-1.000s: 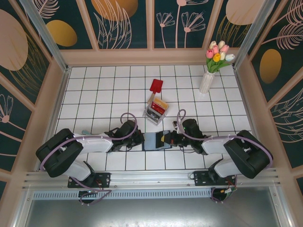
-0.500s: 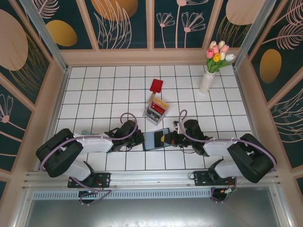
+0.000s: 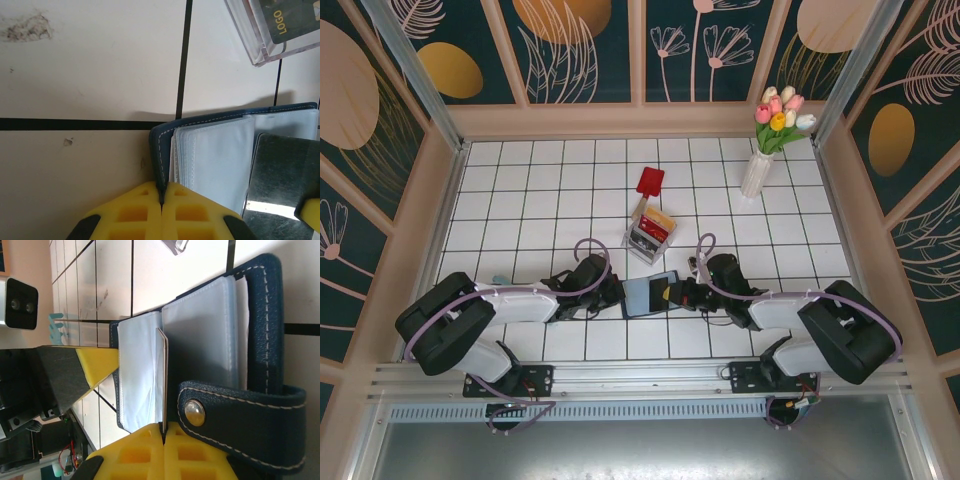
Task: Put the credit cards into the card holder
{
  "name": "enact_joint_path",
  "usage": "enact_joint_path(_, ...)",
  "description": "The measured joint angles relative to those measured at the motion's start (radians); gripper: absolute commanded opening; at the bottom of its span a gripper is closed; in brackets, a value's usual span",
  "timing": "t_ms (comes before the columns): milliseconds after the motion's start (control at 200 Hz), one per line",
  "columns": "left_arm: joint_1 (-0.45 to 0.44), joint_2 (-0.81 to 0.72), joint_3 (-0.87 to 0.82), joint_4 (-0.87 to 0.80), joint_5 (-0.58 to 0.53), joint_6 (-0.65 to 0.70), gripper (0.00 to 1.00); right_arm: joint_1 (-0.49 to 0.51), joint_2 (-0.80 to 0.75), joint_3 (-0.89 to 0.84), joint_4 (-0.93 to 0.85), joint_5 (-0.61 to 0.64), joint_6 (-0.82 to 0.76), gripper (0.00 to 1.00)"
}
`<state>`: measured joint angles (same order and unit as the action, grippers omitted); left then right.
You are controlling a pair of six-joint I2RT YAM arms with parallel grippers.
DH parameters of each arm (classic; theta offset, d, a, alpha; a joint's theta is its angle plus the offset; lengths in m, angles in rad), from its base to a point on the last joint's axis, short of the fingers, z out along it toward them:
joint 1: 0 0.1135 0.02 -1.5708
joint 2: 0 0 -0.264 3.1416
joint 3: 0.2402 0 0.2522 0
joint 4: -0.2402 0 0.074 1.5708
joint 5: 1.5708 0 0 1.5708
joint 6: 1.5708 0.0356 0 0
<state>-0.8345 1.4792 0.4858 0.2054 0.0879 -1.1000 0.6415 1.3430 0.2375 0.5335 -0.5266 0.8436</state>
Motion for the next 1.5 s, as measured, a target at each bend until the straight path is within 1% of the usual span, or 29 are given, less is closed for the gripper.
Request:
enact_joint_path(200, -0.003, -0.003, 0.000, -0.002, -0.010, 0.000, 0.04, 0.000, -0.003, 0.001, -0.006, 0.004, -0.015, 0.00)
enact_joint_path(490, -0.003, -0.005, 0.000, -0.008, -0.019, 0.000, 0.04, 0.000, 0.068, 0.011, 0.046, -0.020, -0.019, 0.00)
enact_joint_path(691, -0.003, -0.005, 0.000, -0.008, -0.020, 0.000, 0.04, 0.000, 0.068, 0.020, 0.037, -0.020, -0.027, 0.00)
enact_joint_path(991, -0.004, -0.005, 0.000, -0.009, -0.022, 0.000, 0.04, 0.000, 0.021, 0.024, -0.021, -0.012, -0.049, 0.00)
enact_joint_path(1496, -0.004, -0.007, 0.000, -0.012, -0.024, 0.000, 0.03, 0.000, 0.030, 0.024, -0.014, -0.011, -0.050, 0.00)
